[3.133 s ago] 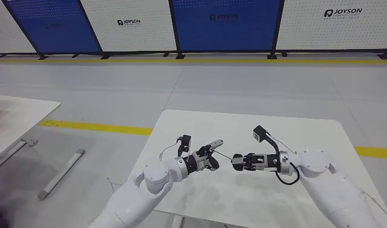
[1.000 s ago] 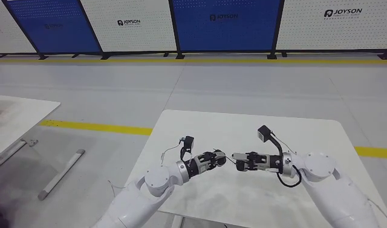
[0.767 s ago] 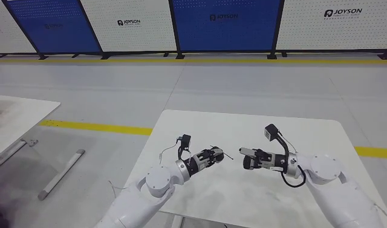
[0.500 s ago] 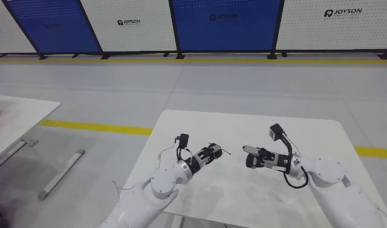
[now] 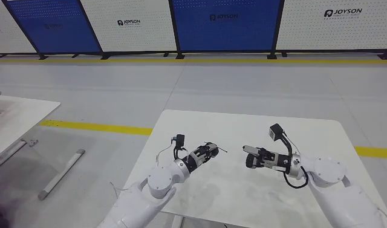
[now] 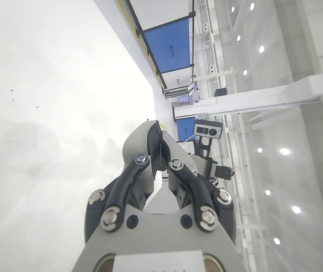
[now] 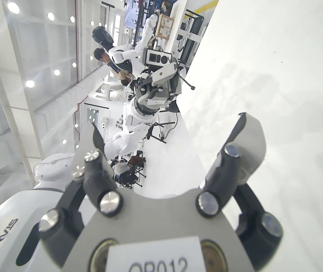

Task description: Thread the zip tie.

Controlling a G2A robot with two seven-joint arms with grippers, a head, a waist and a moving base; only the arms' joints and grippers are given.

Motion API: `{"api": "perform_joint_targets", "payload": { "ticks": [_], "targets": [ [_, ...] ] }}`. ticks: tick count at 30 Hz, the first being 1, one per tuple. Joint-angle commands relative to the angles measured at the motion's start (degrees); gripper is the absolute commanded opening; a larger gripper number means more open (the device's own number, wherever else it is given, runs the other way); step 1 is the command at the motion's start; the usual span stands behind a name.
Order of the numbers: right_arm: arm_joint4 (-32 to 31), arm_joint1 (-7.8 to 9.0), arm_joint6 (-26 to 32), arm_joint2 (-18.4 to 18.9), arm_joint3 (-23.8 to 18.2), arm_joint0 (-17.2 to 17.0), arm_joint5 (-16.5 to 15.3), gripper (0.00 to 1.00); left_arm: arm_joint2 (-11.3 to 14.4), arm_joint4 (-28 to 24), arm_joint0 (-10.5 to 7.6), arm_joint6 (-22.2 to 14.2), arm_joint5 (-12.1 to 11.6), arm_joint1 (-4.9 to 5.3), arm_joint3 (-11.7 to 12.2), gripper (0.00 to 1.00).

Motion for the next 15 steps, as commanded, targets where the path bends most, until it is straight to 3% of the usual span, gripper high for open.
{"api": "perform_joint_targets", "payload": {
  "ticks": [1, 4, 7, 15],
  "targets": [
    [0.0, 0.00, 0.0, 0.0, 0.0, 0.0, 0.0, 1.00, -1.7, -2.7, 0.75, -1.9, 1.7, 0.26, 0.1, 0.00],
    [0.0, 0.00, 0.0, 0.0, 0.0, 0.0, 0.0, 1.00, -4.0, -4.4, 1.45, -2.3, 4.7, 0.59, 0.3, 0.00],
    [0.0, 0.00, 0.0, 0.0, 0.0, 0.0, 0.0, 1.00, -4.0, -1.2, 2.09, -2.2, 4.0, 0.80, 0.1, 0.00],
    [0.0, 0.00, 0.0, 0.0, 0.0, 0.0, 0.0, 1.00, -4.0, -1.2, 2.09, -2.2, 4.0, 0.80, 0.1, 0.00]
  ]
}}
